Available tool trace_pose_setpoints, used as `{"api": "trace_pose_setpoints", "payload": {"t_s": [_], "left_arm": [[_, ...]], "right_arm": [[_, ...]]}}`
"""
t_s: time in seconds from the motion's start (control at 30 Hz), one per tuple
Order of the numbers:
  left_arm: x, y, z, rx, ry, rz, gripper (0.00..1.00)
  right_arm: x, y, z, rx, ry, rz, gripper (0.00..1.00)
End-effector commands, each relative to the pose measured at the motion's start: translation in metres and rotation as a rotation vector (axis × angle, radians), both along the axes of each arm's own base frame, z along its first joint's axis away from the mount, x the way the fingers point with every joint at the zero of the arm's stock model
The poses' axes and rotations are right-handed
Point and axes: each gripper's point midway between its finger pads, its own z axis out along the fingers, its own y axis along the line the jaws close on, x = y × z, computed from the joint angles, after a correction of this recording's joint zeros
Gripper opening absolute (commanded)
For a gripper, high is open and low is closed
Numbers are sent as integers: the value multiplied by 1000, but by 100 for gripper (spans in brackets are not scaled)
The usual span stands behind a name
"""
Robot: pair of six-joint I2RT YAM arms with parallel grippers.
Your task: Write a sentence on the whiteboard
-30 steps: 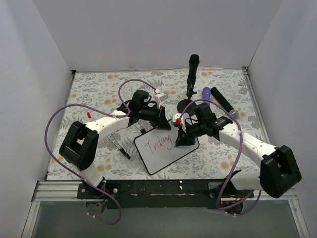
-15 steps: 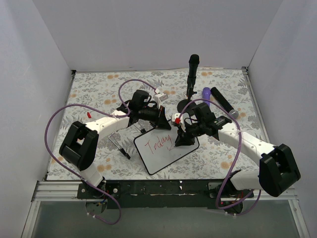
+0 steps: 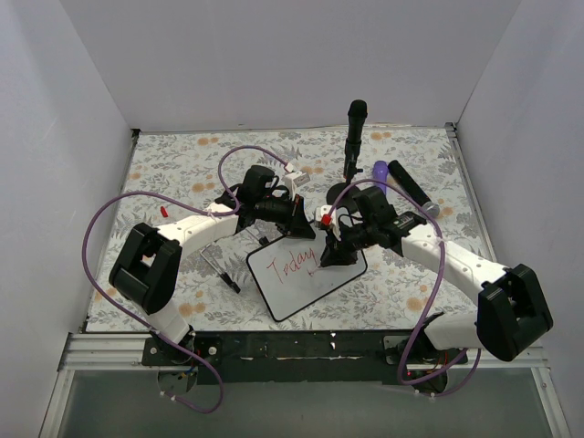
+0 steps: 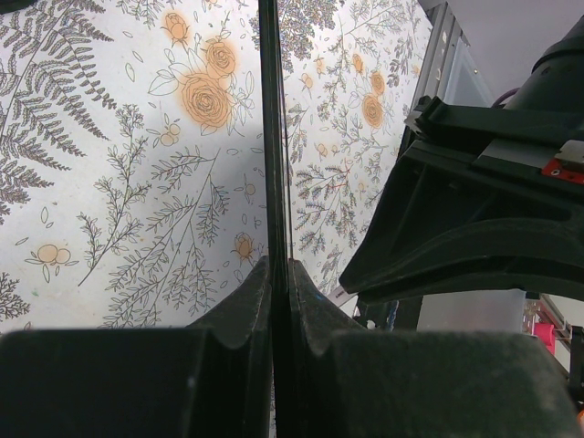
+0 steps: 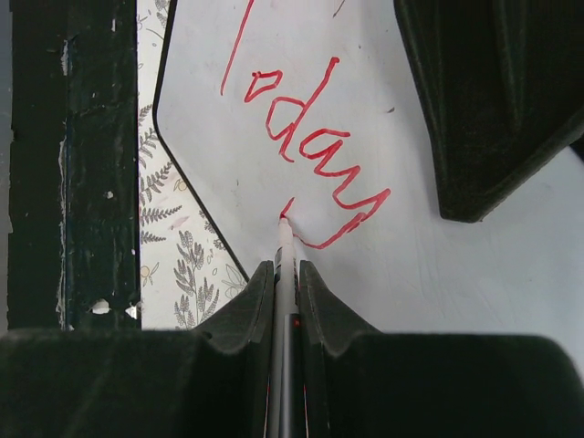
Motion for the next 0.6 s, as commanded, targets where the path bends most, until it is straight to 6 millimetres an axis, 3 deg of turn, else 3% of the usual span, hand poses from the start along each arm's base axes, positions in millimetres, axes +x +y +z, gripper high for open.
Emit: {"api": "trace_pose_setpoints", "payload": {"t_s": [0.0,0.13,0.4,0.57], "left_arm": [[5,-1,10,-11,-119,-28,0],[5,-1,9,-9,-118,-28,0],[4,1,9,-6,-124,-26,0],[3,1,7,-3,-124,-26,0]], "right_arm": [[18,14,24,65,-85,5,1],[17,16,28,75,-81,16,1],[-6,9,82,191,-100,144,1],[-4,-5,98,254,-124,136,1]]}}
